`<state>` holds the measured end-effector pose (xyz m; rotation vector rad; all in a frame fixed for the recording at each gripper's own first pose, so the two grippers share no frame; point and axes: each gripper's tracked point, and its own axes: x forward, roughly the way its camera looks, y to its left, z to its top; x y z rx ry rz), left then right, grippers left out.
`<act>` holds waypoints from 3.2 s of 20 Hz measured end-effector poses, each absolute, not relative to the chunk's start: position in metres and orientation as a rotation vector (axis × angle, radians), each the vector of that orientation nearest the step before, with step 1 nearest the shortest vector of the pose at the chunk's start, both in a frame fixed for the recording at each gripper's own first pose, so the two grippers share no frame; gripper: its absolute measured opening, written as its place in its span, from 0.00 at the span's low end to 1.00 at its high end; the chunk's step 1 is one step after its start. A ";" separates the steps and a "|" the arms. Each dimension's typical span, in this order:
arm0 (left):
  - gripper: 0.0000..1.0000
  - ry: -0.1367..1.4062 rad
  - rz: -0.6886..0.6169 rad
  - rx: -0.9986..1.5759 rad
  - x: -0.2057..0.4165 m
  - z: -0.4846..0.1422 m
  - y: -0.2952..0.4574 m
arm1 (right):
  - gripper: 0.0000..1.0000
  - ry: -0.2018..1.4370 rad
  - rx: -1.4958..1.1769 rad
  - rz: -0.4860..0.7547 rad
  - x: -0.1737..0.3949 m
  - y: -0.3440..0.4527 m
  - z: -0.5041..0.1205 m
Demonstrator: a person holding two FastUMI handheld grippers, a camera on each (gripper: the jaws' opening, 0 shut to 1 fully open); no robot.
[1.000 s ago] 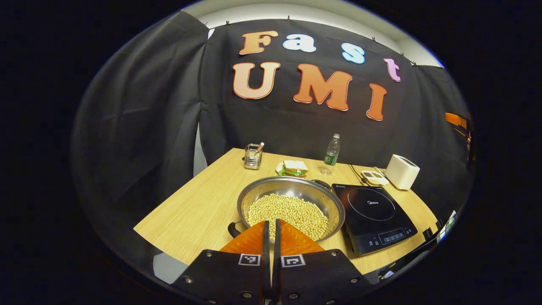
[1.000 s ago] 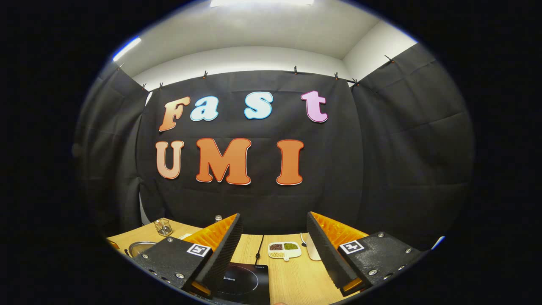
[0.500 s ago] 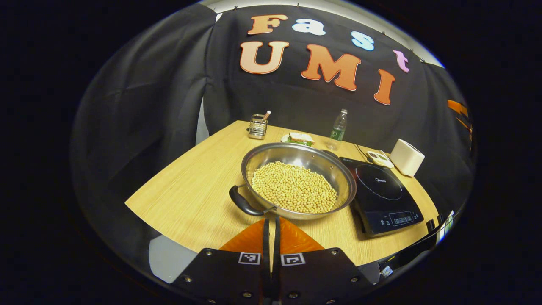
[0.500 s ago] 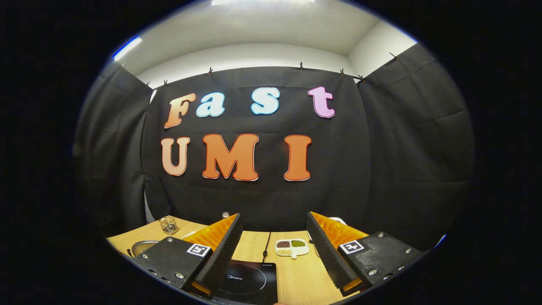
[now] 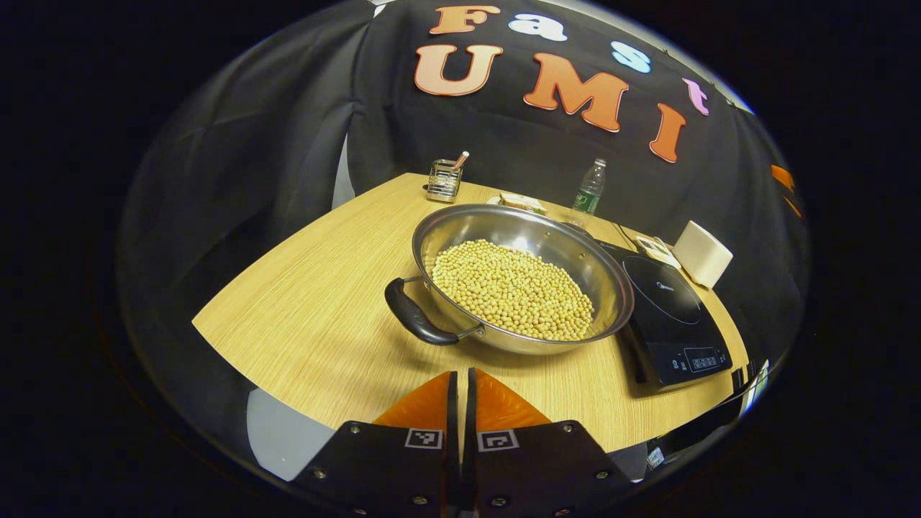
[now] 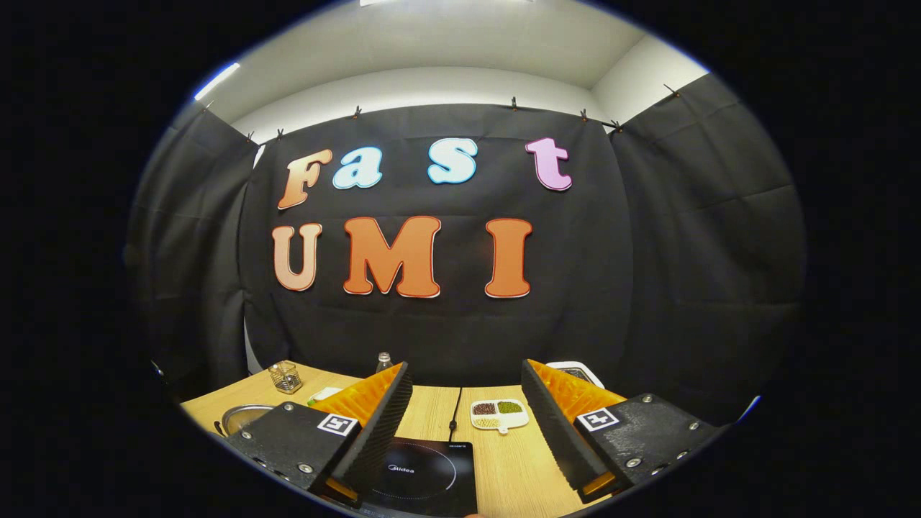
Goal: First push the handle of the pot to place it horizontally, then grasp the pot with both hands and set it on the induction cooktop.
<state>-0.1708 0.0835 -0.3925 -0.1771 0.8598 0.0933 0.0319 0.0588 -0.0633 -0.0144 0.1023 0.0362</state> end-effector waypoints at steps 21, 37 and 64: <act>0.02 0.838 0.126 -0.048 -0.117 -0.401 0.153 | 0.95 0.126 0.004 -0.001 0.039 0.061 -0.076; 0.02 0.778 0.133 -0.021 -0.057 -0.417 0.200 | 1.00 0.135 0.002 -0.018 0.040 0.066 -0.084; 0.02 0.747 0.053 -0.061 -0.016 -0.423 0.218 | 0.95 0.231 0.015 0.020 0.042 0.139 -0.143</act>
